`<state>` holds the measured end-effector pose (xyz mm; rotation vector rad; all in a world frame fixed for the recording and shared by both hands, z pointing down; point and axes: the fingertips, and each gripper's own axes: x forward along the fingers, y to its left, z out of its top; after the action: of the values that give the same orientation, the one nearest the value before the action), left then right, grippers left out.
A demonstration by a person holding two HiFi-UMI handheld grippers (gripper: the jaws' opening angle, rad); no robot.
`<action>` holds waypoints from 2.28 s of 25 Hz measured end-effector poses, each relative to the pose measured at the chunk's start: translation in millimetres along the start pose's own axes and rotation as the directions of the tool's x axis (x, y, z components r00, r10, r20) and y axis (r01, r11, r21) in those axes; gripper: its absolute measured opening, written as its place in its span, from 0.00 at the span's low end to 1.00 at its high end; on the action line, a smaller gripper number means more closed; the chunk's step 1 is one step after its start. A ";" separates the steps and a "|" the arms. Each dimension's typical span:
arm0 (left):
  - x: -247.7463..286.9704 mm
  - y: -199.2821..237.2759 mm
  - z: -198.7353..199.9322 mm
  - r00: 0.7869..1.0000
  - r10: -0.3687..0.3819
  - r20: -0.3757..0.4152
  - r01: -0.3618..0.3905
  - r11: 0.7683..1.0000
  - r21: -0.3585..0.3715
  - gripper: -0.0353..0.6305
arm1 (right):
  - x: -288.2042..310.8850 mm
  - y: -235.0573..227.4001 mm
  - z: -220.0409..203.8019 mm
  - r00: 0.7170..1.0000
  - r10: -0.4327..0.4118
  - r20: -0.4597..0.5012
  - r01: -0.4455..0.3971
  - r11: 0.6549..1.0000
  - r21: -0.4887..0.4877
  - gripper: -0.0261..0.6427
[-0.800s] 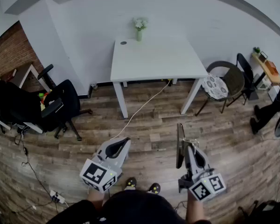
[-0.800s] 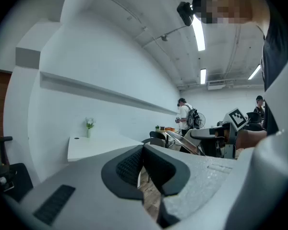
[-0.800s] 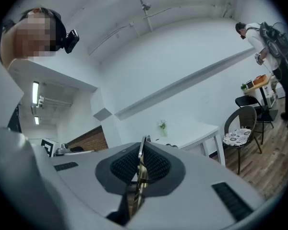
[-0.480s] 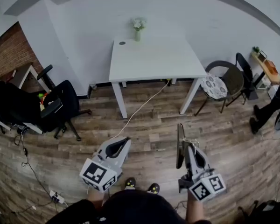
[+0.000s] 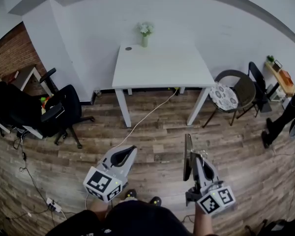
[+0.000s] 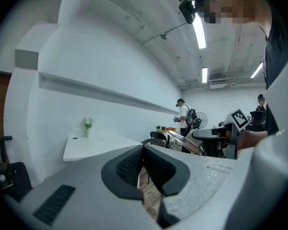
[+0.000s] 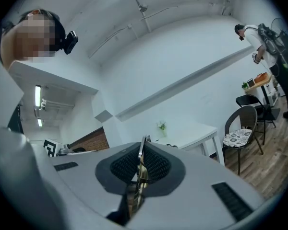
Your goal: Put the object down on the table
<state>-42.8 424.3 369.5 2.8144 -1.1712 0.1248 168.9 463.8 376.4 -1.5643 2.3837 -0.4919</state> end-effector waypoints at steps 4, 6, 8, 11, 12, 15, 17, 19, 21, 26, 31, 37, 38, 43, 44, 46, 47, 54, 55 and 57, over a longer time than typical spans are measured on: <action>10.0 -19.9 -3.4 1.000 0.002 -0.007 -0.001 1.000 0.009 0.05 | -10.7 -14.2 3.8 1.000 0.010 -0.003 -0.010 1.000 0.010 0.05; 13.1 -28.2 -5.0 1.000 0.004 -0.011 -0.004 1.000 0.010 0.05 | -15.6 -21.7 4.0 1.000 0.013 -0.008 -0.013 1.000 0.009 0.05; 14.2 -32.6 -7.5 1.000 0.010 -0.016 -0.010 1.000 0.001 0.05 | -18.2 -27.2 3.9 1.000 0.014 -0.010 -0.014 1.000 0.010 0.05; 14.4 -34.8 -10.2 0.999 0.025 -0.021 -0.025 1.000 -0.001 0.05 | -22.2 -34.1 2.4 1.000 0.015 -0.014 -0.015 1.000 0.018 0.05; 15.0 -34.2 -10.4 0.999 0.031 -0.022 -0.031 1.000 0.001 0.05 | -22.6 -36.0 2.1 1.000 0.015 -0.013 -0.015 1.000 0.020 0.05; 18.9 -27.7 -8.5 0.999 0.044 -0.018 -0.044 0.999 0.013 0.05 | -17.9 -39.1 2.5 1.000 0.020 -0.007 -0.020 1.000 0.021 0.05; 23.6 -21.6 -6.7 0.999 0.046 -0.011 -0.046 0.999 0.014 0.05 | -11.5 -39.8 4.1 1.000 0.024 -0.007 -0.024 1.000 0.020 0.05; 30.7 -15.1 -6.5 0.999 0.043 -0.007 -0.043 0.999 0.008 0.05 | -4.3 -41.1 6.7 1.000 0.025 -0.006 -0.025 1.000 0.015 0.05; 41.0 -8.2 -6.3 1.000 0.030 -0.006 -0.030 1.000 0.001 0.05 | 3.8 -44.5 9.9 1.000 0.017 -0.002 -0.017 1.000 0.008 0.05; 71.4 13.4 -0.9 1.000 -0.006 0.012 0.006 1.000 0.003 0.05 | 27.7 -59.5 16.8 1.000 -0.018 0.011 0.018 1.000 -0.002 0.05; 103.7 43.2 -1.7 0.999 -0.030 0.012 0.030 0.999 -0.011 0.05 | 60.6 -77.9 21.9 0.998 -0.057 0.013 0.057 0.998 -0.007 0.05; 142.4 86.6 -0.3 0.998 -0.059 0.004 0.059 0.998 -0.026 0.05 | 110.1 -91.1 26.8 0.996 -0.086 0.010 0.086 0.996 -0.008 0.05; 148.0 93.8 1.1 0.998 -0.061 0.004 0.061 0.998 -0.028 0.05 | 118.7 -93.0 27.3 0.996 -0.088 0.008 0.088 0.996 -0.006 0.05; 171.6 126.3 1.7 0.998 -0.067 -0.006 0.066 0.997 -0.040 0.05 | 158.1 -103.4 31.3 0.995 -0.101 -0.004 0.101 0.995 -0.006 0.05; 175.4 133.6 1.2 0.998 -0.068 -0.009 0.067 0.997 -0.040 0.05 | 166.0 -105.2 32.6 0.995 -0.104 -0.004 0.104 0.995 -0.009 0.05; 182.3 149.8 1.1 0.998 -0.068 -0.016 0.067 0.997 -0.038 0.05 | 182.4 -107.8 35.1 0.994 -0.111 -0.002 0.111 0.994 -0.014 0.05; 185.5 157.7 1.3 0.998 -0.068 -0.018 0.067 0.997 -0.040 0.05 | 190.1 -108.5 36.3 0.993 -0.115 -0.001 0.115 0.993 -0.016 0.05; 211.9 202.9 5.2 0.996 -0.093 -0.016 0.093 0.995 -0.038 0.05 | 236.1 -113.0 40.6 0.990 -0.138 0.006 0.138 0.990 -0.028 0.05; 216.0 209.2 5.4 0.995 -0.098 -0.016 0.097 0.994 -0.041 0.05 | 242.5 -113.9 41.7 0.989 -0.145 0.006 0.145 0.989 -0.029 0.05; 223.9 220.5 6.5 0.994 -0.107 -0.017 0.106 0.993 -0.042 0.05 | 254.8 -115.2 44.0 0.988 -0.153 0.008 0.153 0.988 -0.032 0.05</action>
<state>-41.9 111.5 399.2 2.8250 -1.0055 0.1187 181.6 181.0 377.9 -1.7695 2.2896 -0.4802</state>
